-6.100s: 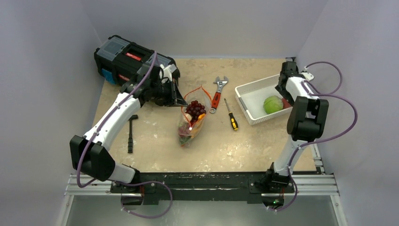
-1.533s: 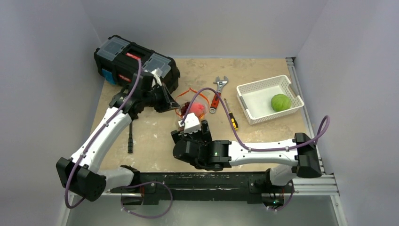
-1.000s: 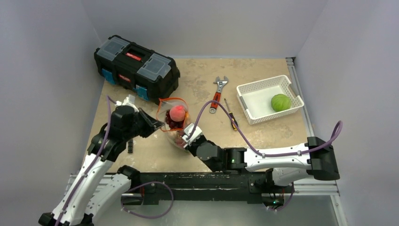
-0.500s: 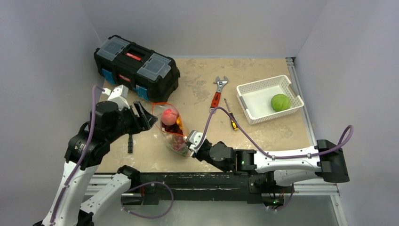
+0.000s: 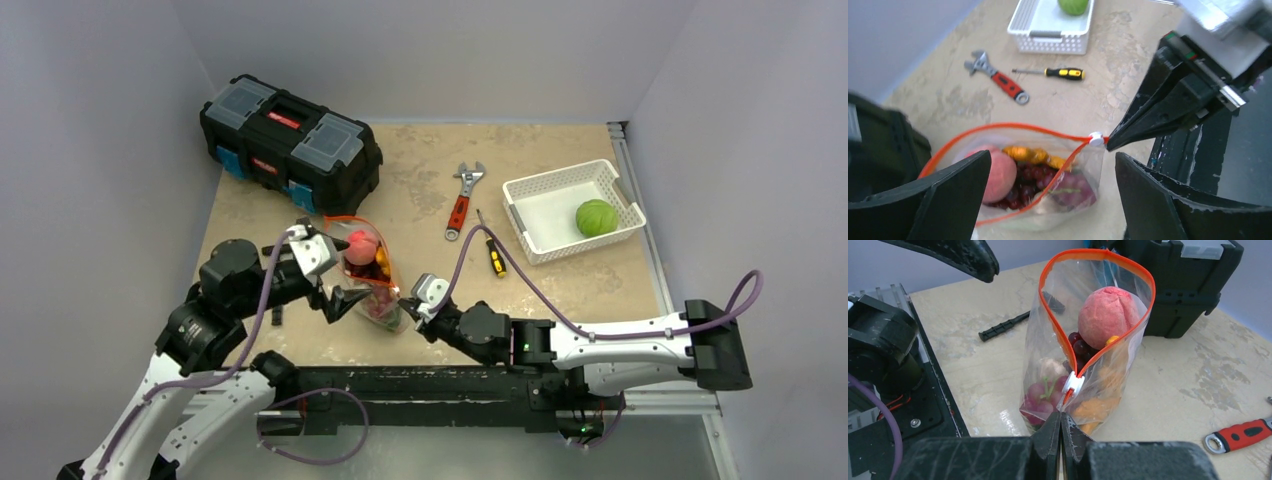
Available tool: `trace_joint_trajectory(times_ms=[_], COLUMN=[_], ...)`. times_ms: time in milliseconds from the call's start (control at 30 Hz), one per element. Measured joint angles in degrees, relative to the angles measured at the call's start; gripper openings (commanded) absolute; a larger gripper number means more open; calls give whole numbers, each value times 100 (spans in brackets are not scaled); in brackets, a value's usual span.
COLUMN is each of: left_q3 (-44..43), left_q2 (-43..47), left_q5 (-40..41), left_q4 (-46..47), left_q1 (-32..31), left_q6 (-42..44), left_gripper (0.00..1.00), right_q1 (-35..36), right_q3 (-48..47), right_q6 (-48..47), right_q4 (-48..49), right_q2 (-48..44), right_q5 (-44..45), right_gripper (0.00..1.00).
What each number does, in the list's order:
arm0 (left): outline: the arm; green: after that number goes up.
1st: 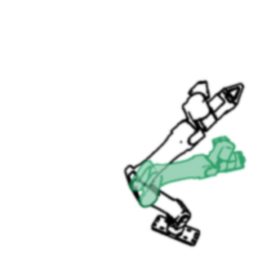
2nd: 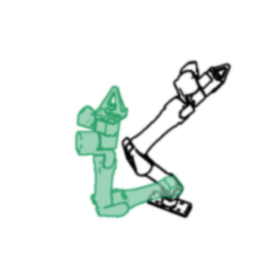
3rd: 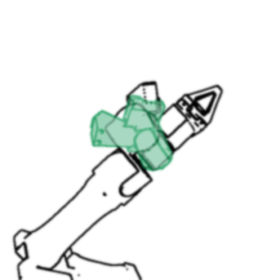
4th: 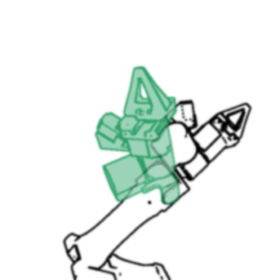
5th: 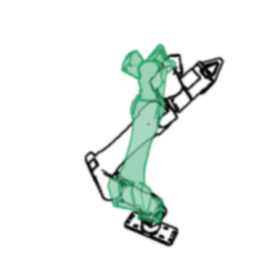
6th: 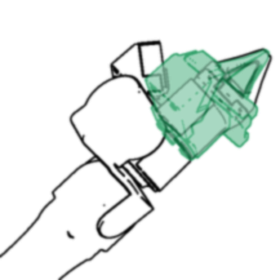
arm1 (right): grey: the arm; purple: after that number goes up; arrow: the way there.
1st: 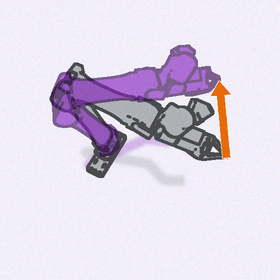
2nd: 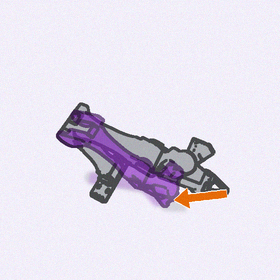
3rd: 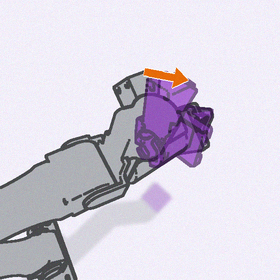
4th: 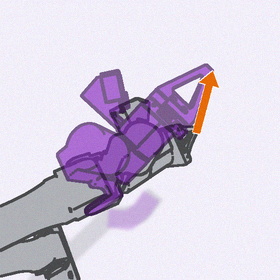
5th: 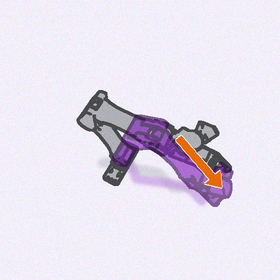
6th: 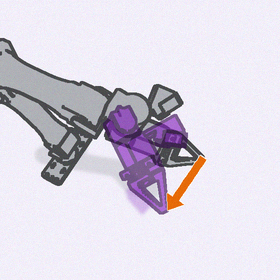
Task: Place the food in the zip-top bag and seal the zipper
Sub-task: Zip the zipper food storage bag at the center of the board.
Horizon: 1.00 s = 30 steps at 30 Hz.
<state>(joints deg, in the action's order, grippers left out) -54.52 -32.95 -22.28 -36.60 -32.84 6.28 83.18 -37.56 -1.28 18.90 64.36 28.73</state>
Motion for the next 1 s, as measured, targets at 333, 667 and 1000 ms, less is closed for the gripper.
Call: trace_joint_trajectory(times_ms=[333,667,1000], left_q3=[-345,442,549], left_q2=[-1646,-1464,-1355], left_q5=[-922,-365,-278], left_q4=[37,337,422], left_q1=[-240,-404,-448], left_q6=[2151,2575,2747], left_gripper=[86,61,1], right_q1=[-33,-37,-37], right_q3=[-2,0,94], right_q6=[186,356,658], right_q4=[7,33,195], right_q2=[192,203,157], right_q5=[-153,-136,125], right_gripper=[0,9,62])
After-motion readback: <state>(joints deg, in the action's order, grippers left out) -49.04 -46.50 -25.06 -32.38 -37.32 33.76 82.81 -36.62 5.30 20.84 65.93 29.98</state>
